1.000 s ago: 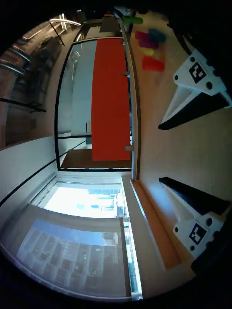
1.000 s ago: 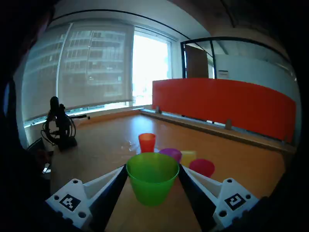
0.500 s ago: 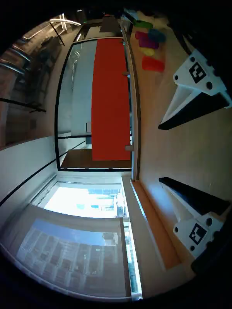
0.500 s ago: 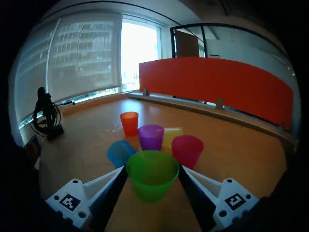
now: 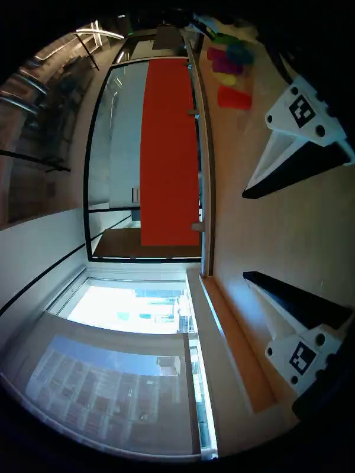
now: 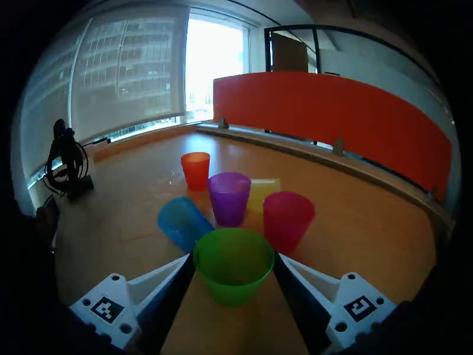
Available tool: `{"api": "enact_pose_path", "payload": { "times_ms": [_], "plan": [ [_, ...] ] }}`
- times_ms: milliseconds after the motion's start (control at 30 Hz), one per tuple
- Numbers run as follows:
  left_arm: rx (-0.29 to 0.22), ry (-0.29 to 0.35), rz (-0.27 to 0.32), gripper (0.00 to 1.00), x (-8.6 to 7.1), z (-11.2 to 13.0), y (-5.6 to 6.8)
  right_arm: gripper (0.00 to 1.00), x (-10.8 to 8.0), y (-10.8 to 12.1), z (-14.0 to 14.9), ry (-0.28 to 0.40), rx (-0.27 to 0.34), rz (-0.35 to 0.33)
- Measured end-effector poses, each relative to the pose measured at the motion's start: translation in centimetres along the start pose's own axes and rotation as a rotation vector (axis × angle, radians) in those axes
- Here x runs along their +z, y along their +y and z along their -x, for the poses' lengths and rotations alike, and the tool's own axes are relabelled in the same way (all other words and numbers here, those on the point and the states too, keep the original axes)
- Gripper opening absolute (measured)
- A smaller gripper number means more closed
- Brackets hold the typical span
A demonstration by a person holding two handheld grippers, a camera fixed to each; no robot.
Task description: Pour water
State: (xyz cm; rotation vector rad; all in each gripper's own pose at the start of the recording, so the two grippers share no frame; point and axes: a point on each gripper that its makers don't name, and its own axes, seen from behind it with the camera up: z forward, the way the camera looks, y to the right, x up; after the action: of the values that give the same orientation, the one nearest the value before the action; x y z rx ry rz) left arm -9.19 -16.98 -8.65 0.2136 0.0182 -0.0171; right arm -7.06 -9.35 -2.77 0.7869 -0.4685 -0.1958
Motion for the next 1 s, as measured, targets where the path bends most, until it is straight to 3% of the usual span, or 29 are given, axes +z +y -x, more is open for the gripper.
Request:
{"api": "enact_pose_path", "payload": {
  "times_ms": [600,1000],
  "plan": [
    [0.0,0.0,0.0,0.91,0.1,0.0,0.0,0.95,-0.1,0.1,1.6,-0.069,-0.027,0.004],
    [0.0,0.0,0.0,0.91,0.0,0.0,0.0,0.96,-1.7,0.6,2.7,-0.079,-0.02,0.035]
  ]
}}
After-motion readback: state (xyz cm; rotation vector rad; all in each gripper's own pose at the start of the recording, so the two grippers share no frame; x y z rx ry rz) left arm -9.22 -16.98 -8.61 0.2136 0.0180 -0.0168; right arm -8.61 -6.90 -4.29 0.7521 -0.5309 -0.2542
